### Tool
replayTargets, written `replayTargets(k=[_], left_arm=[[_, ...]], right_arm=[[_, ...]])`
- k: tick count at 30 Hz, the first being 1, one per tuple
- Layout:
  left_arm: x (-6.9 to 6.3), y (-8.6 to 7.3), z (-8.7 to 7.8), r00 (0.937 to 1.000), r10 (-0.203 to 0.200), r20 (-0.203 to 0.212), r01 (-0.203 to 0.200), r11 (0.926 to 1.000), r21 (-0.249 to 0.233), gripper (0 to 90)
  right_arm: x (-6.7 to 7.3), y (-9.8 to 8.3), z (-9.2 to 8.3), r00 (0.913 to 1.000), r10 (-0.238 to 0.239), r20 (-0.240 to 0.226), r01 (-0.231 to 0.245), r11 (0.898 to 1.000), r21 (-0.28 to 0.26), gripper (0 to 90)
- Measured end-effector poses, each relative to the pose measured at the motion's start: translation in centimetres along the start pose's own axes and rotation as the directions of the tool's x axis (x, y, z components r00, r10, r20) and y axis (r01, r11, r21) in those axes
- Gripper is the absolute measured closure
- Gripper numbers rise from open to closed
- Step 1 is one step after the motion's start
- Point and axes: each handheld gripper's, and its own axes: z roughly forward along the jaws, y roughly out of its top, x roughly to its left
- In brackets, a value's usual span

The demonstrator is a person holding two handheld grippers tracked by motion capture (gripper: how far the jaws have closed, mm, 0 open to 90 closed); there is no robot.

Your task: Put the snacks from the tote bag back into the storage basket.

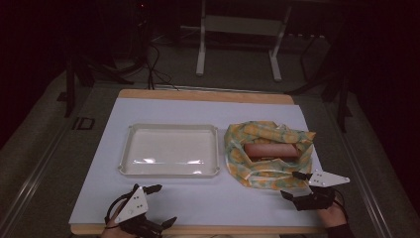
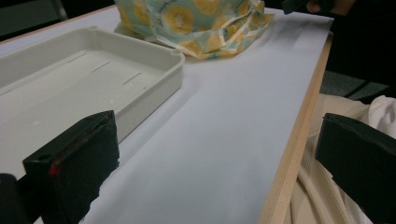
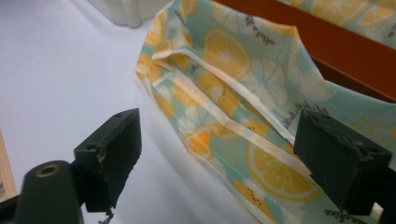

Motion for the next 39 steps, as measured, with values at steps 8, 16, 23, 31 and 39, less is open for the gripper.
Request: replayTargets(k=[8, 16, 23, 31, 39], left_arm=[[-0.3, 0.1, 0.0, 0.9998, -0.018, 0.006, 0.019, 0.9997, -0.016, 0.0], [-0.2, -0.1, 0.3, 0.9998, -0.015, 0.009, 0.015, 0.9997, 0.017, 0.0], [0.1, -0.2, 0.3, 0.999, -0.039, 0.023, 0.039, 0.9992, 0.014, 0.0], [0.2, -0.2, 0.3, 0.9988, -0.043, 0.024, 0.043, 0.999, 0.008, 0.0], [0.3, -0.2, 0.3, 0.9992, -0.033, 0.021, 0.033, 0.9995, 0.003, 0.0]], right_arm=[[-0.3, 0.6, -0.2, 0.9992, 0.028, -0.027, -0.027, 0.998, 0.058, 12.4], [-0.4, 1.4, 0.0, 0.9961, 0.034, -0.081, -0.026, 0.995, 0.098, 12.1], [0.1, 2.1, 0.3, 0.9855, -0.026, -0.167, 0.045, 0.993, 0.112, 10.9], [0.9, 3.3, 0.9, 0.975, -0.078, -0.208, 0.101, 0.99, 0.1, 11.0], [1.1, 4.6, 0.9, 0.9687, -0.11, -0.223, 0.13, 0.989, 0.077, 10.9]])
